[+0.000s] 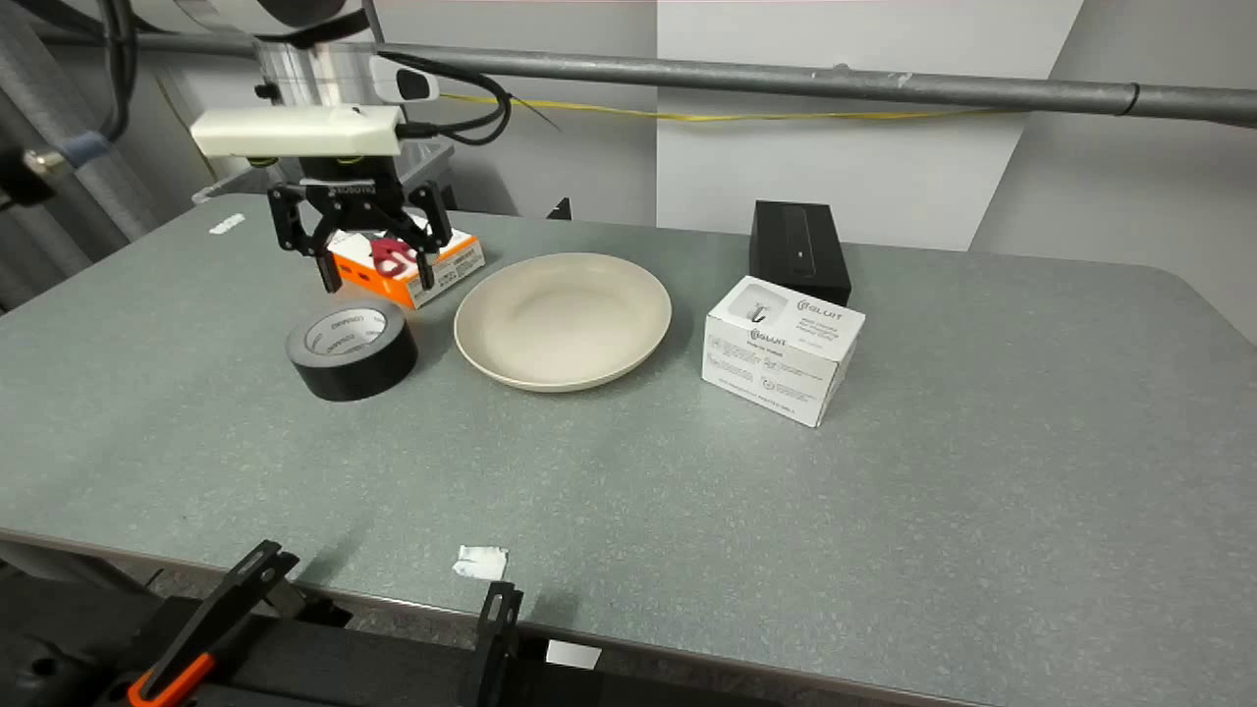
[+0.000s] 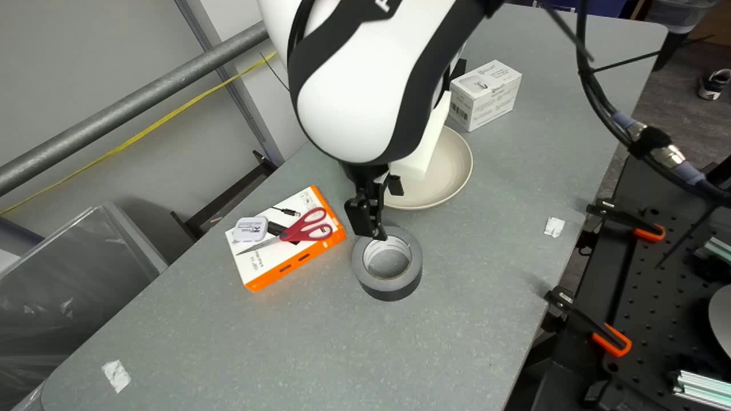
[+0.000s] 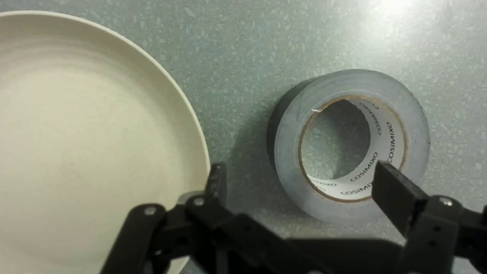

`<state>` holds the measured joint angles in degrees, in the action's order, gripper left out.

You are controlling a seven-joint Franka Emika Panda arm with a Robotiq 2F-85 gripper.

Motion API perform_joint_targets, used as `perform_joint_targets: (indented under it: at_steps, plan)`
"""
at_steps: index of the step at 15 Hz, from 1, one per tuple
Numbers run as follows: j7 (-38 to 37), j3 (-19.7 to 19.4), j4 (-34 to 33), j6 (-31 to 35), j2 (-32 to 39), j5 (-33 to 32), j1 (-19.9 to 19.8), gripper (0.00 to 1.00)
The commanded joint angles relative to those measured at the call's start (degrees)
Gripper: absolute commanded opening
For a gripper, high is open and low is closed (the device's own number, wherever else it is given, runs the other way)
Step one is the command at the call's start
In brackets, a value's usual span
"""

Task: Put the masking tape on the plate

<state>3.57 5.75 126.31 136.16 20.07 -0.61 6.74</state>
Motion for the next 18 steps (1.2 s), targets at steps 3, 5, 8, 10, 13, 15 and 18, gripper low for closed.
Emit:
perform_joint_targets:
  at_steps: [3, 5, 8, 10, 13, 15, 18]
  plan:
    - [-3.2, 0.0, -5.8, -0.6, 7.5, -0.2, 1.1, 1.0]
    - [-3.6, 0.0, -7.1, -0.9, 9.3, -0.3, 1.3, 1.0]
    - [-3.3, 0.1, -8.5, -0.5, 11.2, 0.2, 1.1, 0.65]
    - [-2.8, 0.4, -9.8, -1.1, 12.2, 0.9, 0.7, 0.49]
    - [-1.9, 0.9, -10.9, -2.4, 12.6, 1.6, 0.1, 0.26]
    - [-0.6, 1.6, -11.7, -4.2, 12.2, 2.8, -0.9, 0.11]
    - [1.1, 1.8, -11.9, -7.2, 10.2, 4.9, -2.9, 0.07]
